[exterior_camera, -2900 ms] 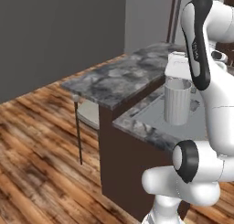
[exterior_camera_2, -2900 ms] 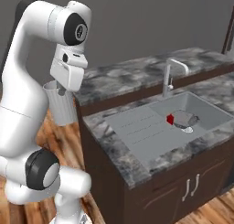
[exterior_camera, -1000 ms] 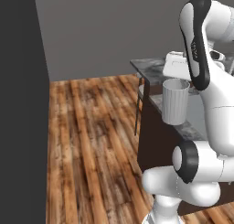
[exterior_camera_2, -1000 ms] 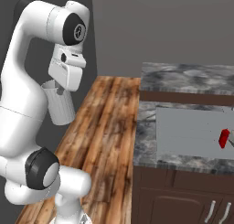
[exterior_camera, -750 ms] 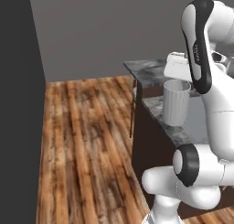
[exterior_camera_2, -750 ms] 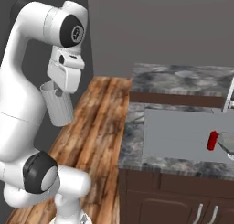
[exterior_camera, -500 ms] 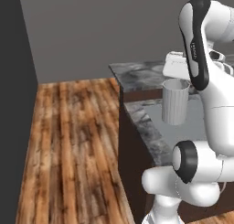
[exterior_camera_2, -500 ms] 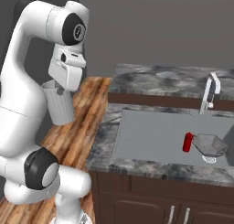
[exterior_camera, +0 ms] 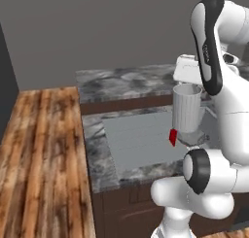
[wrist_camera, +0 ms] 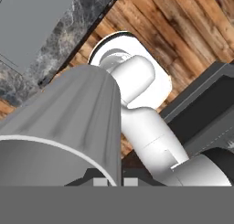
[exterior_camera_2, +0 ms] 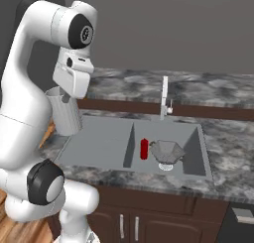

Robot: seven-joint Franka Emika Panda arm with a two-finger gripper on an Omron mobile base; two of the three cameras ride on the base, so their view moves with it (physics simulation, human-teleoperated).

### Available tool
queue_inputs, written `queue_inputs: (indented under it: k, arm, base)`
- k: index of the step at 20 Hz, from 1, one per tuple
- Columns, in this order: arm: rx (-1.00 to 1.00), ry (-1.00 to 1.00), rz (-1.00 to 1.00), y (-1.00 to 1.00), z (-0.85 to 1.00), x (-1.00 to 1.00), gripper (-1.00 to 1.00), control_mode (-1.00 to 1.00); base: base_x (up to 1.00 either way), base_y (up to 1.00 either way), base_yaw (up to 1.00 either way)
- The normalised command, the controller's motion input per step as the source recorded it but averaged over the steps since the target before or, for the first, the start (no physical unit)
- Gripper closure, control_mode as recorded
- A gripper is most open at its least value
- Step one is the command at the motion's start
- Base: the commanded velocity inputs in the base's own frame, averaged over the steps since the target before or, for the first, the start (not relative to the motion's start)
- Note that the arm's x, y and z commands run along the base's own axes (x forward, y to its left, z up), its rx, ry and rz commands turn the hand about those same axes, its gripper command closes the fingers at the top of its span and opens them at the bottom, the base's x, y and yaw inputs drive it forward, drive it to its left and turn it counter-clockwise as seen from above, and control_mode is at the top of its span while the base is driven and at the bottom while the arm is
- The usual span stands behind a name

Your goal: Pick the glass cup and colander and place them in the sink. Then turn on the water.

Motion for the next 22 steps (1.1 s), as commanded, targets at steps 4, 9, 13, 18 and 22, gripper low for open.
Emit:
queue_inputs:
  k: [4,9,13,18,22]
  arm:
    - [0.00,0.00,0.00,0.00,0.00,0.00,1.00,1.00]
    - [0.00,0.00,0.00,0.00,0.00,0.00,1.00,1.00]
    - [0.00,0.00,0.00,0.00,0.00,0.00,1.00,1.00]
    - [0.00,0.00,0.00,0.00,0.00,0.00,1.00,1.00]
    - [0.00,0.00,0.00,0.00,0.00,0.00,1.00,1.00]
  base:
    - [0.03,-1.00,0.00]
    - [0.17,-1.00,0.00]
    - [0.58,-0.86,0.02]
    - [0.96,-0.61,0.06]
    - [0.99,-0.46,0.08]
